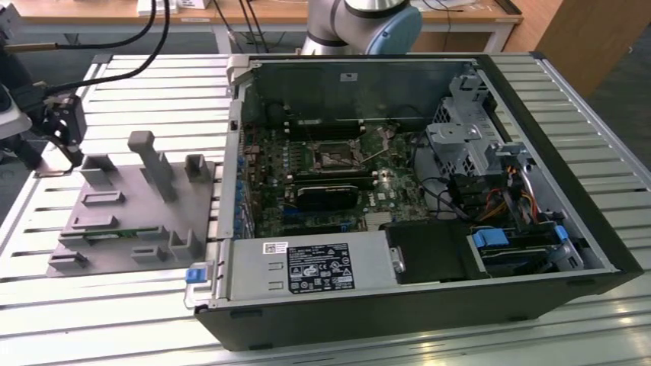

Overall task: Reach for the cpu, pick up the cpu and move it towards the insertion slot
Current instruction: 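Pick up the cpu and move it towards the insertion slot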

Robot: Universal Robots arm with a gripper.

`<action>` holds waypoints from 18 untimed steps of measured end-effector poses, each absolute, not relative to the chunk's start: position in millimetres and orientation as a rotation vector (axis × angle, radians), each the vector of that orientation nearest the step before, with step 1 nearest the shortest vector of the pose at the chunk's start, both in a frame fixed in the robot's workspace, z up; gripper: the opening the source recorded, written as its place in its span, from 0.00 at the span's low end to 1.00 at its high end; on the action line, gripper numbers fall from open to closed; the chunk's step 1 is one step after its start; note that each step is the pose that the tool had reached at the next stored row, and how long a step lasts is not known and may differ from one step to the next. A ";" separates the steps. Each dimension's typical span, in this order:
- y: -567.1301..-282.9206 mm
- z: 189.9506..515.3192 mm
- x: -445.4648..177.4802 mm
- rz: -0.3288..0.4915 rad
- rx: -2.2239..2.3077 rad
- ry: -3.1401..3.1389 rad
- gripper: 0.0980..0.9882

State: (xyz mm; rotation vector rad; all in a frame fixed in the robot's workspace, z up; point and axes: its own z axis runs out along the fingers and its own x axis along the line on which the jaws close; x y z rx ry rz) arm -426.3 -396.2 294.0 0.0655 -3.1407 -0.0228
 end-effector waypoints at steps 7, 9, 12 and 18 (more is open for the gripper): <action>-395.1 304.5 -426.3 -0.008 0.066 -3.141 0.50; -394.8 307.7 -426.3 -0.005 0.066 -3.140 0.50; -394.5 312.2 -426.3 -0.001 0.066 -3.140 0.50; -393.8 319.4 -426.3 0.008 0.065 -3.140 0.50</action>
